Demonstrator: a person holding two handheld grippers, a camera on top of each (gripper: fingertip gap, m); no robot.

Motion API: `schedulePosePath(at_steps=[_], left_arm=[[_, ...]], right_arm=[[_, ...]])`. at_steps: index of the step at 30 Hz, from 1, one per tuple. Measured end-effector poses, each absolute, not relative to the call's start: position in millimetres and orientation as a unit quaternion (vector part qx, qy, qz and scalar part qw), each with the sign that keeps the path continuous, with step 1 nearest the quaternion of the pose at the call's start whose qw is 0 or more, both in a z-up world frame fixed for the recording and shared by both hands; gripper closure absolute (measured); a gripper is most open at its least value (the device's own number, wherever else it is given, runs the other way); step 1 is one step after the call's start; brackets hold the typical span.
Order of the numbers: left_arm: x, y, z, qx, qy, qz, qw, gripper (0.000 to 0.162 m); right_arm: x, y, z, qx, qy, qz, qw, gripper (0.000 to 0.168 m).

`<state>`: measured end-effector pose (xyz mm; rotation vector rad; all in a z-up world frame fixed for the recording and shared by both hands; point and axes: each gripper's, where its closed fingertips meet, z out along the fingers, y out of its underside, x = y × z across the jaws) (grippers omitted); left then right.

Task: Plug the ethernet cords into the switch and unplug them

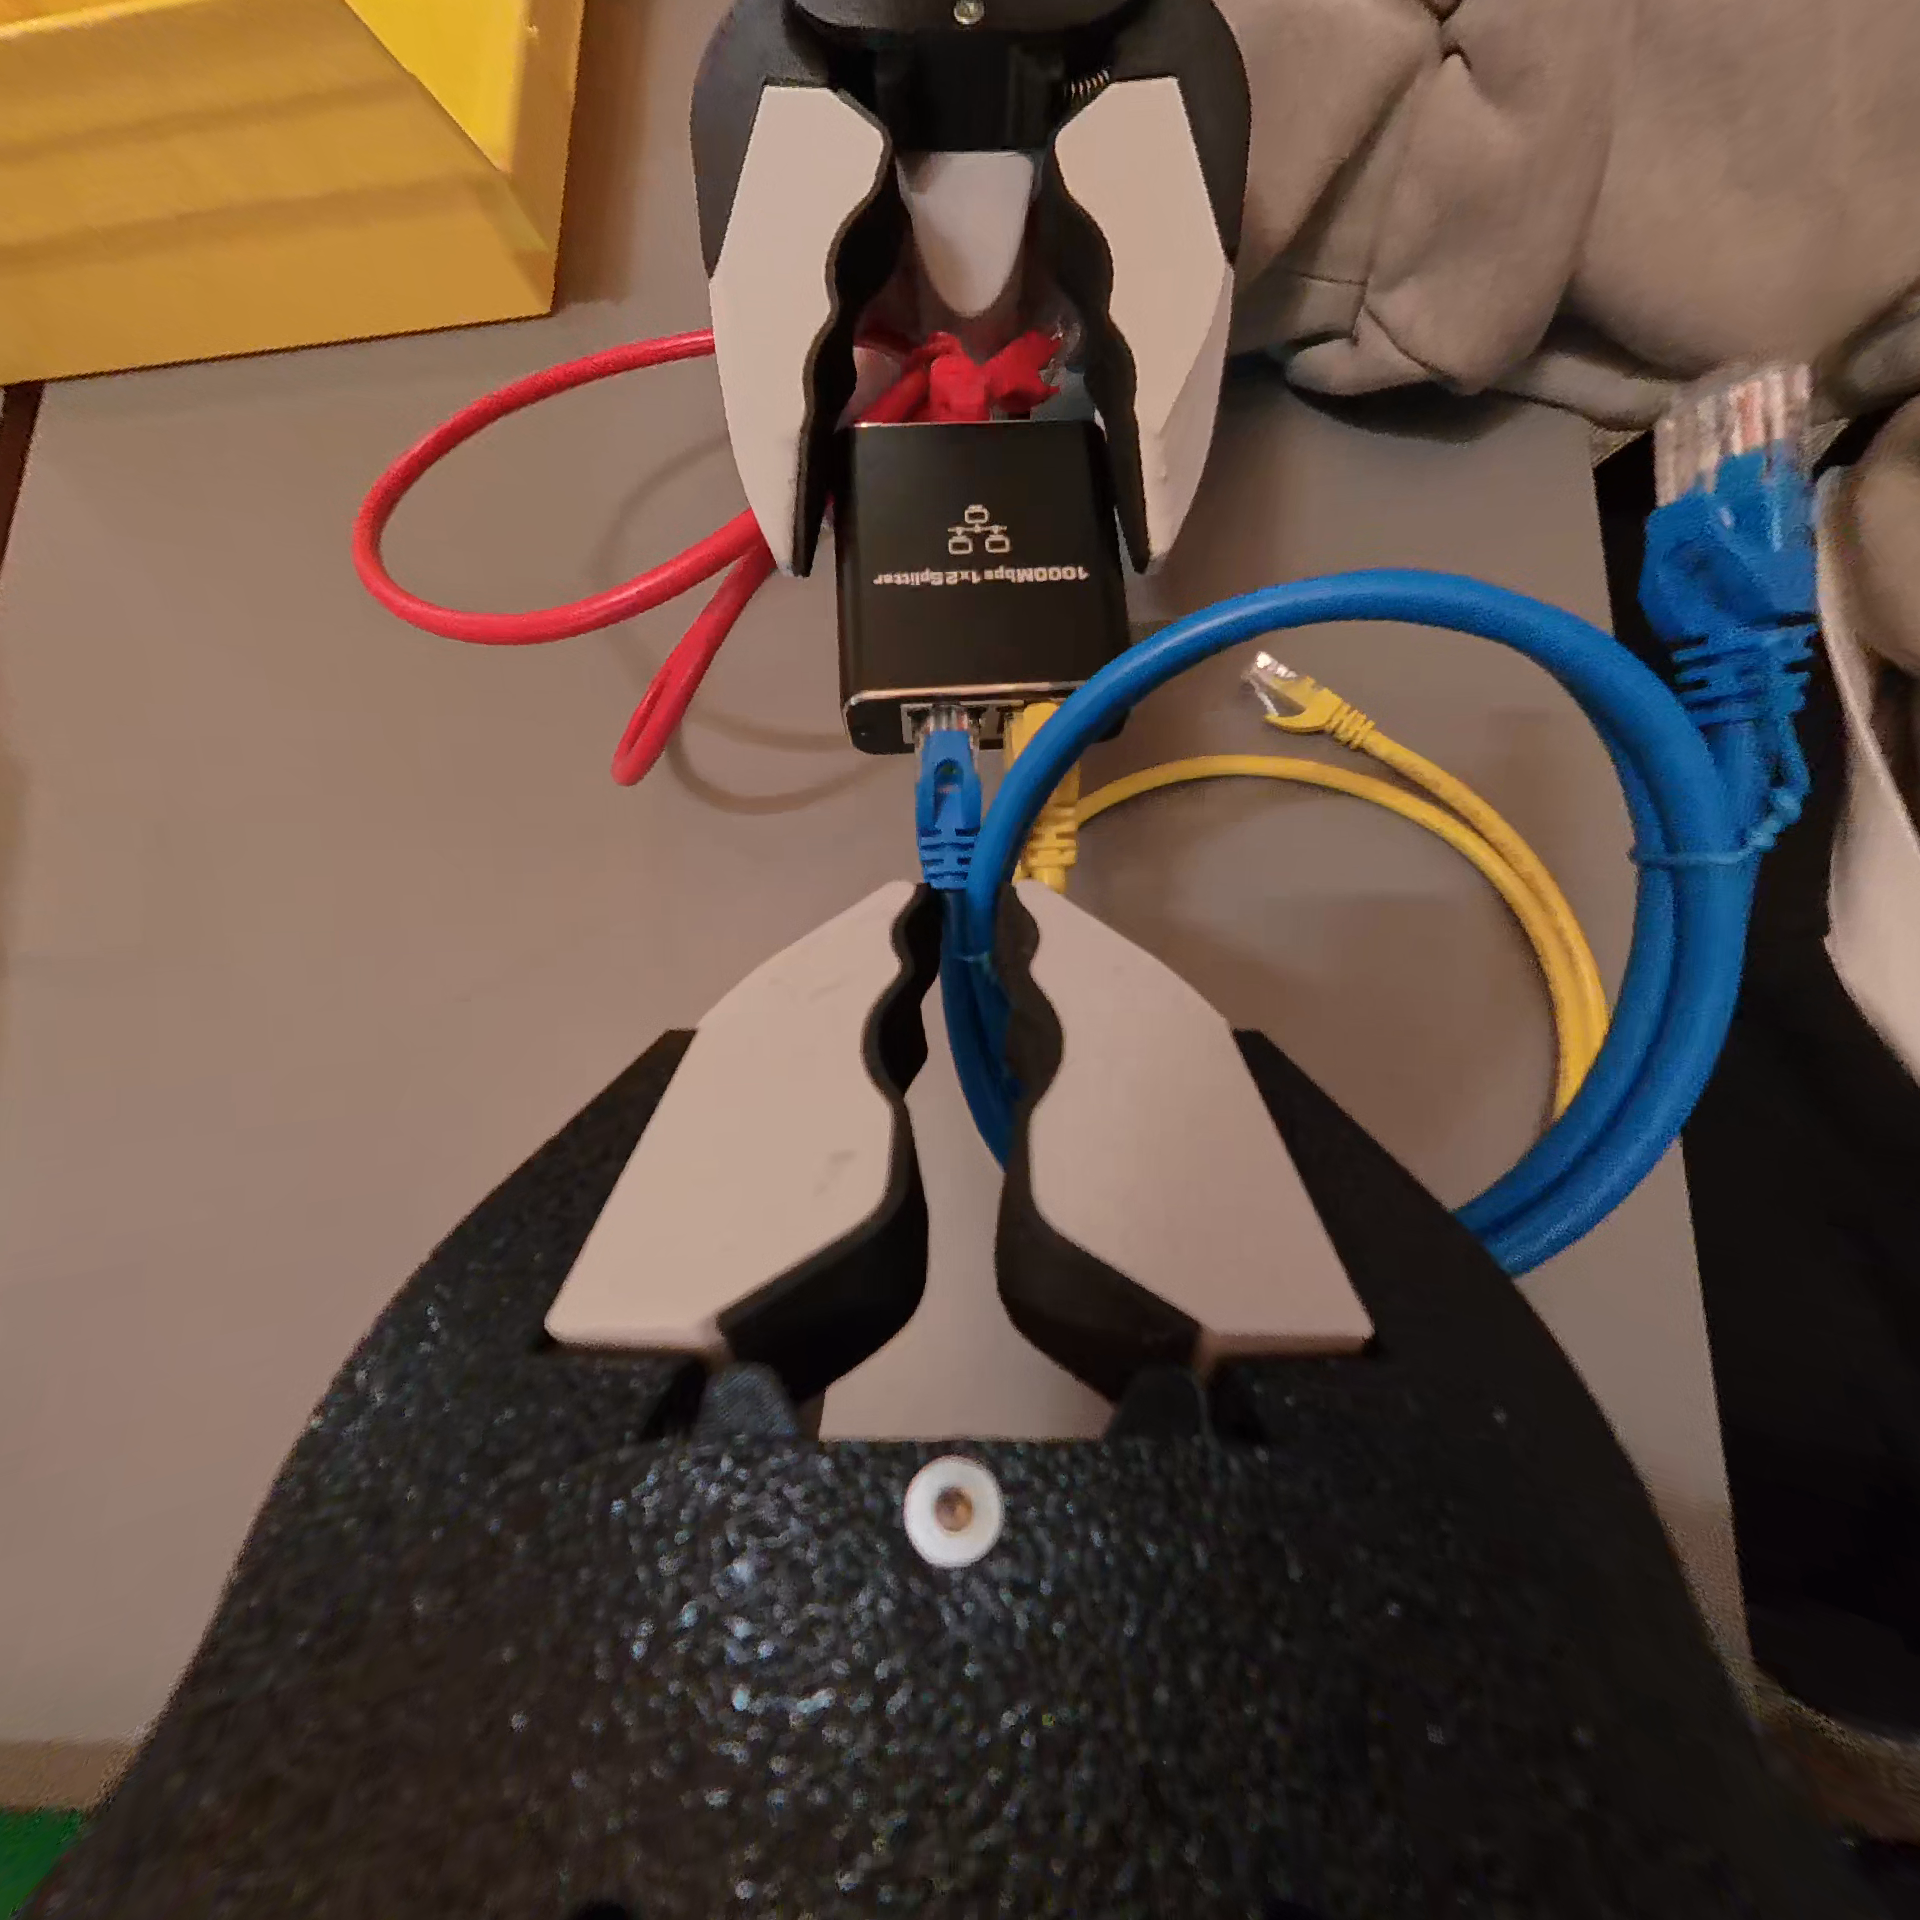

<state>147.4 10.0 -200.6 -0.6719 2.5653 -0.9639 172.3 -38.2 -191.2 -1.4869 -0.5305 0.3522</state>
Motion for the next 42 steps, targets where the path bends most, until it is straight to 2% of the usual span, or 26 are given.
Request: schedulePosePath(at_steps=[17,22,23,24,25,26,29,32,37,42], left_arm=[[153,10,-201,-0.207,0.898,-0.344,0.177,0.154],[158,3,-178,-0.211,0.873,-0.384,0.212,0.156],[161,2,-164,-0.22,0.854,-0.405,0.24,0.155],[164,3,-143,-0.23,0.825,-0.439,0.271,0.147],[161,7,-122,-0.235,0.797,-0.474,0.292,0.131],[156,13,-101,-0.239,0.767,-0.509,0.31,0.116],[139,56,-45,-0.279,0.652,-0.597,0.376,0.112],[122,108,-27,-0.322,0.559,-0.634,0.428,0.112],[131,133,-102,-0.399,0.58,-0.587,0.4,0.107],[142,124,-159,-0.423,0.597,-0.576,0.364,0.106]], right_arm=[[169,-33,-197,-0.682,-0.238,0.139,0.677,0.105],[178,-38,-182,-0.66,-0.22,0.138,0.705,0.105],[181,-38,-178,-0.661,-0.218,0.126,0.707,0.105],[184,-38,-174,-0.661,-0.214,0.108,0.711,0.105],[187,-41,-166,-0.656,-0.212,0.099,0.718,0.105],[191,-45,-157,-0.65,-0.209,0.09,0.725,0.105],[203,-61,-118,-0.624,-0.202,0.04,0.754,0.105],[220,-78,-66,-0.595,-0.209,-0.023,0.776,0.106],[267,-108,51,-0.567,-0.234,-0.142,0.777,0.105],[329,-145,165,-0.592,-0.224,-0.308,0.71,0.106]])
